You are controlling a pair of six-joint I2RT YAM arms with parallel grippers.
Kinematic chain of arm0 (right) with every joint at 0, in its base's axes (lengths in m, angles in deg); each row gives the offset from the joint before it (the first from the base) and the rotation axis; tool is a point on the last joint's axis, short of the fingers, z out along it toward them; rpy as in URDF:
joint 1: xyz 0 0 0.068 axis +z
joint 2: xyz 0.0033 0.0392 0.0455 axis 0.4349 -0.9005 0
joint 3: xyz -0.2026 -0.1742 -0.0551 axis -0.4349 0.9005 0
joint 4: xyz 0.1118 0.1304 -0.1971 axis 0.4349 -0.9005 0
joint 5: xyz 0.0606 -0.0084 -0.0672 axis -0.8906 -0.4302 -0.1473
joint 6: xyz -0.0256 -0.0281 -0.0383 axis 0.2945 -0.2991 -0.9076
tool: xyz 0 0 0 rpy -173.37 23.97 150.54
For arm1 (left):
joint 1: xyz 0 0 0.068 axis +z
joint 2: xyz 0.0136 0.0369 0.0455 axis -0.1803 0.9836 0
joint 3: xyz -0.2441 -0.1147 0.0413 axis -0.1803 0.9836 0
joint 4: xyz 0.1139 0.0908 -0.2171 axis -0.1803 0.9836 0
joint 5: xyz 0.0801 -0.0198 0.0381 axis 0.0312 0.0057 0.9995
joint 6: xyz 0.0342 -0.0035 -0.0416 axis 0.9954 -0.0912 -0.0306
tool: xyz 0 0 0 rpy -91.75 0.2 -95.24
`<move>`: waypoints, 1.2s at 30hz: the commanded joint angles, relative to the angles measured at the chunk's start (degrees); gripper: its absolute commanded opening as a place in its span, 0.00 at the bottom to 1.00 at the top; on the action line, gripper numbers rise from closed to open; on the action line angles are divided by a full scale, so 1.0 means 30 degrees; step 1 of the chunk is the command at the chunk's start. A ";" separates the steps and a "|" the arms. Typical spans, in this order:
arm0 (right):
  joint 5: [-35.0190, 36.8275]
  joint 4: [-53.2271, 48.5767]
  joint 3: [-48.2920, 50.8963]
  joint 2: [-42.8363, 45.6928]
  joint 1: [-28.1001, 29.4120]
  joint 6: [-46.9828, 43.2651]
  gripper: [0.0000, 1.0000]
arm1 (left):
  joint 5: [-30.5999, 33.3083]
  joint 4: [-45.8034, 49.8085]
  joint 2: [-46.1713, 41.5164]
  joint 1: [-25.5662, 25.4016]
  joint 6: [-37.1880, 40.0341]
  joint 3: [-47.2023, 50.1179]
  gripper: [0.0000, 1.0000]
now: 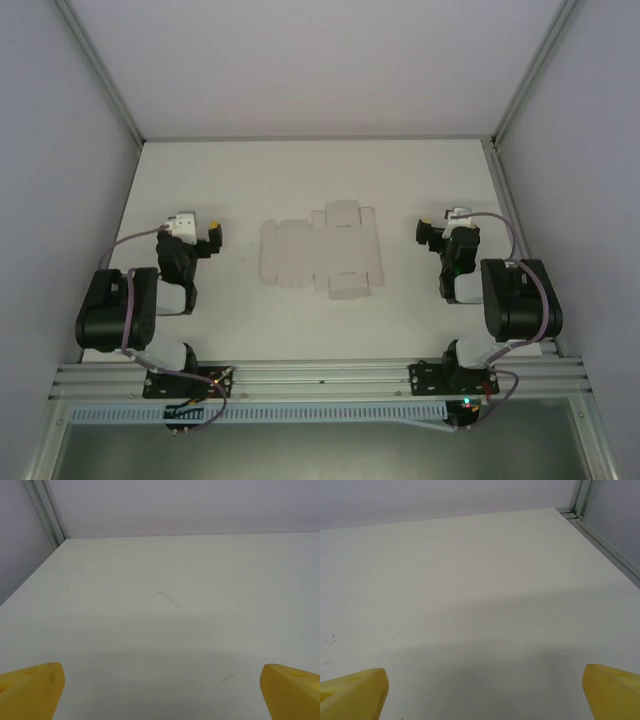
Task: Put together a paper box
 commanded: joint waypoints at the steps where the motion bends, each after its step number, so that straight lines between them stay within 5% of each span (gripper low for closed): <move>1: -0.0193 0.0229 -0.0225 0.0184 -0.0027 0.0271 1.00 | -0.0041 -0.0577 0.0108 -0.0099 0.0397 -0.0380 1.00; 31: -0.0252 0.0287 -0.0198 0.0224 -0.0019 0.0299 1.00 | -0.0475 -0.0243 0.0064 -0.0072 0.0832 -0.0501 1.00; 36: -0.0227 -0.2234 -0.1067 0.1579 -0.0012 0.0263 1.00 | -0.0466 0.3834 -0.2113 -0.0066 0.0762 -0.1838 1.00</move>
